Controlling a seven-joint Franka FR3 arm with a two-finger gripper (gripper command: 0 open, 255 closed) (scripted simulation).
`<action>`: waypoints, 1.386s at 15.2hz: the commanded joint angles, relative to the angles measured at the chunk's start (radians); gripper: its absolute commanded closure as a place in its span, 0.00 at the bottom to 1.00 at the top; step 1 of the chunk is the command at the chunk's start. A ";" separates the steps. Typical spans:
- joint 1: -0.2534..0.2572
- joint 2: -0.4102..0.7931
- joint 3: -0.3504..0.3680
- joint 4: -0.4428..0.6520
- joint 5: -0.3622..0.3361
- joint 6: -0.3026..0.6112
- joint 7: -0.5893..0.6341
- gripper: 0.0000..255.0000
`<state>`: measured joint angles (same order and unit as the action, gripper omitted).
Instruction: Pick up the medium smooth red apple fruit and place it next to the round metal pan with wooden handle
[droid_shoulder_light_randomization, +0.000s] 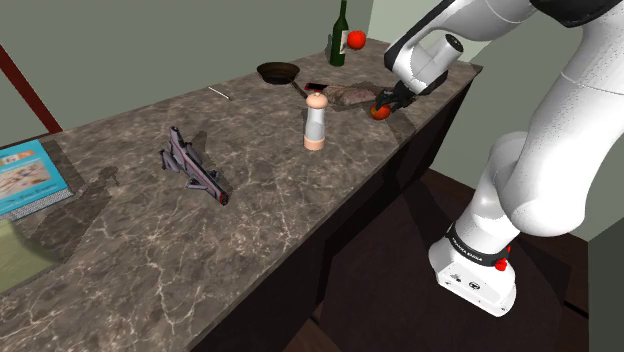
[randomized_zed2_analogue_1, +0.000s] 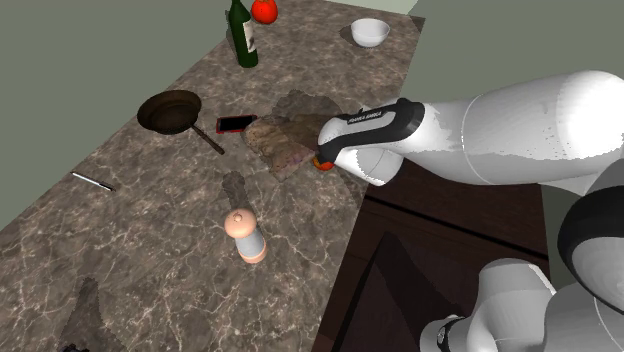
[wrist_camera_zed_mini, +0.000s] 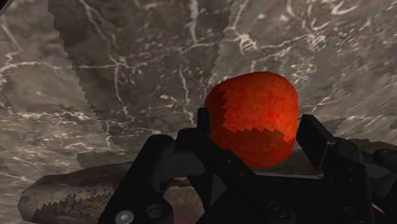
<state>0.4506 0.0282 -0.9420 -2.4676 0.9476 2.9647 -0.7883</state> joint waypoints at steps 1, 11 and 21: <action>0.000 0.000 0.000 0.000 0.000 0.000 0.000 1.00; 0.004 -0.050 -0.017 -0.021 -0.166 0.013 0.133 1.00; -0.257 -0.209 0.179 -0.037 -0.718 -0.061 0.580 1.00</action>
<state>0.2224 -0.1635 -0.7863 -2.5048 0.2739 2.9143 -0.2434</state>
